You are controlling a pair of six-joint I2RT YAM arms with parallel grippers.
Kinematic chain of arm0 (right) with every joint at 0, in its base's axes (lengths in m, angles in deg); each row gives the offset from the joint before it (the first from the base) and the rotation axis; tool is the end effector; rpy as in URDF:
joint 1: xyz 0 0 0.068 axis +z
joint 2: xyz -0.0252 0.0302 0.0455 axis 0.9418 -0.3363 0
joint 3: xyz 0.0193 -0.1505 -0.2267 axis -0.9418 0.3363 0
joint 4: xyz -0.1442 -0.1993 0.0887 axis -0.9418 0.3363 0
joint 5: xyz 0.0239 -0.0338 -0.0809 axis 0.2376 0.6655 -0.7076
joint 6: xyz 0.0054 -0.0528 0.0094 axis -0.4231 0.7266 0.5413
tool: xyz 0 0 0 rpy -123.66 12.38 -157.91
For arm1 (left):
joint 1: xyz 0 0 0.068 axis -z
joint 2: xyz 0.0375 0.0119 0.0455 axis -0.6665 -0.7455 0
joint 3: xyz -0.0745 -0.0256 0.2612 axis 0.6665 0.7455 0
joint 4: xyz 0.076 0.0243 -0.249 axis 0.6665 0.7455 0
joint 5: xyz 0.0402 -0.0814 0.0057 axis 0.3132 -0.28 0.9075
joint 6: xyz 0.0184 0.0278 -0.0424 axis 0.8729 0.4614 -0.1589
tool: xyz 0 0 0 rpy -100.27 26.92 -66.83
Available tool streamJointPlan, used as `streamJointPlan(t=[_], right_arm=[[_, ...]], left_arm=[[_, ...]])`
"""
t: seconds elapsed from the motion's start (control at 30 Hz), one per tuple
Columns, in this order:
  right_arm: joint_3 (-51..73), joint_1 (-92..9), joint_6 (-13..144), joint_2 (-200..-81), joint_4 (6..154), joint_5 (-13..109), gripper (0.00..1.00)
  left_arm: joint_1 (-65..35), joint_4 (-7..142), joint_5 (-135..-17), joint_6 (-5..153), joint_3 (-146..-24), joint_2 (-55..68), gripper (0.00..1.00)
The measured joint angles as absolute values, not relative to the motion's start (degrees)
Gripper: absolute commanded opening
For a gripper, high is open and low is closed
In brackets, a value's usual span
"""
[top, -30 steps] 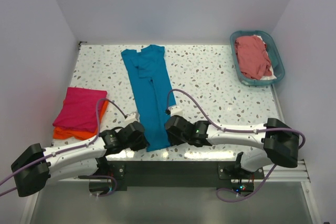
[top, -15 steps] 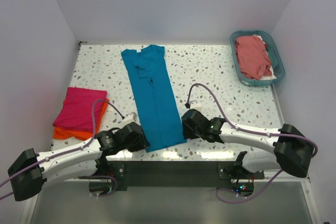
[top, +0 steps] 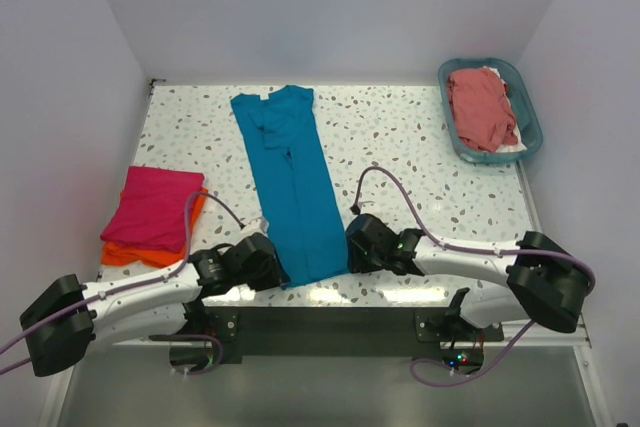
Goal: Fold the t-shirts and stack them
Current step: Fold the tshirt
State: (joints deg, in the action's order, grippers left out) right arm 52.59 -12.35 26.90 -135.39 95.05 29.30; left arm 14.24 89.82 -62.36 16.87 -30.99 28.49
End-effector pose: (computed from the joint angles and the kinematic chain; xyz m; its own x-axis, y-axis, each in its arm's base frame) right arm 0.1307 0.1968 0.1567 -0.8711 -0.0790 -0.4847 -0.2318 0.9362 0.2641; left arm 0.0918 -0.1302 0.1433 -0.9070 -0.3174 -0.2767 -0.1436 0.8509 -0.5054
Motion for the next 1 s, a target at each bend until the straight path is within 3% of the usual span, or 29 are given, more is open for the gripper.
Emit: streamJointPlan(t=[0.1,0.13,0.2,0.7,0.87,1.0], right_arm=[[53.09,-12.35,26.51,-135.47,93.83,29.41,0.17],[53.24,-12.35,26.25,-135.56,93.48,29.54,0.12],[53.53,-12.35,26.03,-135.56,93.17,29.69,0.0],[51.47,-4.31,23.64,-128.02,99.33,27.31,0.0],[45.16,-8.39,25.9,-132.13,100.51,27.05,0.0],[37.92,-15.3,29.5,-138.56,99.86,27.73,0.0]], left_arm=[[14.34,87.85,-63.57,16.98,-30.84,26.64,0.12],[14.5,87.28,-63.76,17.07,-30.79,26.13,0.01],[14.69,86.74,-64.27,17.09,-30.73,25.72,0.0],[14.98,101.6,-63.17,18.36,-32.57,35.12,0.0],[12.75,103.28,-60.31,21.75,-38.29,30.92,0.0],[3.57,101.86,-59.26,27.89,-43.91,26.22,0.0]])
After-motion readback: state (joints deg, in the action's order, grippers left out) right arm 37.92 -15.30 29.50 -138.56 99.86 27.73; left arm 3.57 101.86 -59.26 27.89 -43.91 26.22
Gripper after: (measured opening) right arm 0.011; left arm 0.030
